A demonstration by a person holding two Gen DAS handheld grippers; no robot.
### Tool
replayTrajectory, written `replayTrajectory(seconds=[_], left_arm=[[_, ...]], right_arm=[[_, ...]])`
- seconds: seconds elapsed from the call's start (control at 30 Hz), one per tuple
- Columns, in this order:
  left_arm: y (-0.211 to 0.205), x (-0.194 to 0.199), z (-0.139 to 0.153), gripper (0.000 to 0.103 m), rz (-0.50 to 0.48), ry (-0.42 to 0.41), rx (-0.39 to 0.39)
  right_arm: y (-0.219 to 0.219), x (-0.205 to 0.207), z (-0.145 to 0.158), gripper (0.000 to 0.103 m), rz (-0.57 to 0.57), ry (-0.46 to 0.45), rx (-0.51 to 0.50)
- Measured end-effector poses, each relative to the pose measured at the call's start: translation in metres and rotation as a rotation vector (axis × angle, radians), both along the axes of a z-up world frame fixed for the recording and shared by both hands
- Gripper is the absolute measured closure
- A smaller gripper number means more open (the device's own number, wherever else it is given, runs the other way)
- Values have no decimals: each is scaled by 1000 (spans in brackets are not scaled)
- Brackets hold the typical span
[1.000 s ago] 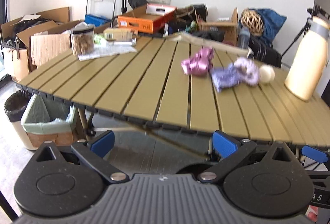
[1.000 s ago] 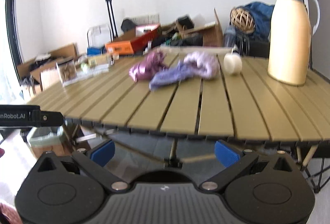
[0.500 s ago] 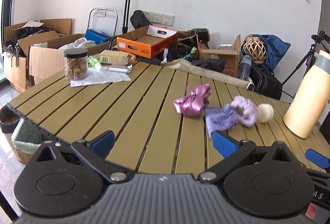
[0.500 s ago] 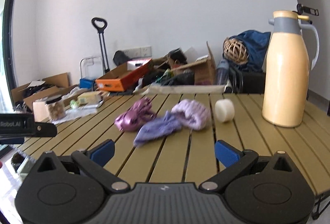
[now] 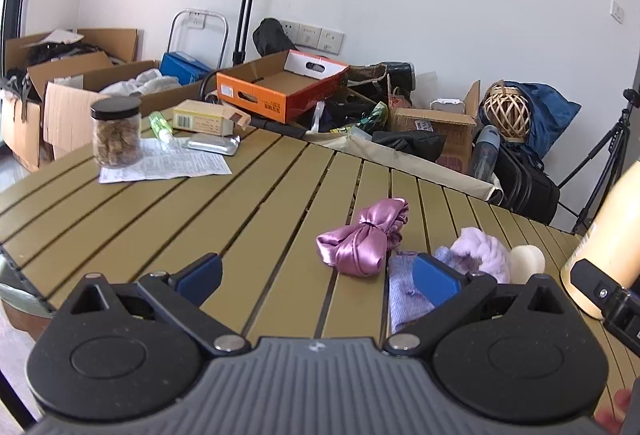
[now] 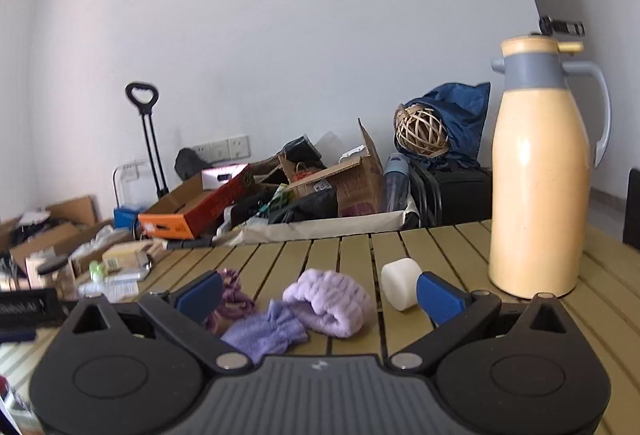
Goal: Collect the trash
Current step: 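Grasp the pink satin cloth with the left gripper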
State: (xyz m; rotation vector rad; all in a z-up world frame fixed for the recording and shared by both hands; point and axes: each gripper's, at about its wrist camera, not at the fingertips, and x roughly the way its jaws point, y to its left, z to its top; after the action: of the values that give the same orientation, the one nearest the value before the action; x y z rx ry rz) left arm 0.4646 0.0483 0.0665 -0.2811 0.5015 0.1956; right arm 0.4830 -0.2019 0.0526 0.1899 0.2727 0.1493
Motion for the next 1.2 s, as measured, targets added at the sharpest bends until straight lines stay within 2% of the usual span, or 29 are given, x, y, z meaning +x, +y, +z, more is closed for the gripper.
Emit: replayTrajectory(seconds=[0.1,0.23,0.3,0.5,0.63,0.8,1.0,1.2], left_arm=[[-2,21,-6,0,5,15,4],[-3,44,-13,0,3,31,27],[-3,56,-18,0,4,41,34],[-2,91,-29,0,-5,64,52],[-2,111,-38,0,-15,76,41],[-5,135,-51,0,-26,93,47],[-13,156,-66,0,-54,138,85],[-14,159,-71,3,-70,158,86]], right_arm=[[0,16,-6,0,13,16,55],[-4,26,-11,0,37,-53,135],[-9,34,-12,0,23,-56,155],[-26,56,-26,0,11,33,248],[-26,63,-34,0,-75,119,200],[-31,71,-41,0,-79,201,196],[-26,74,-45,0,-81,218,126],[-25,74,-48,0,-85,217,119]])
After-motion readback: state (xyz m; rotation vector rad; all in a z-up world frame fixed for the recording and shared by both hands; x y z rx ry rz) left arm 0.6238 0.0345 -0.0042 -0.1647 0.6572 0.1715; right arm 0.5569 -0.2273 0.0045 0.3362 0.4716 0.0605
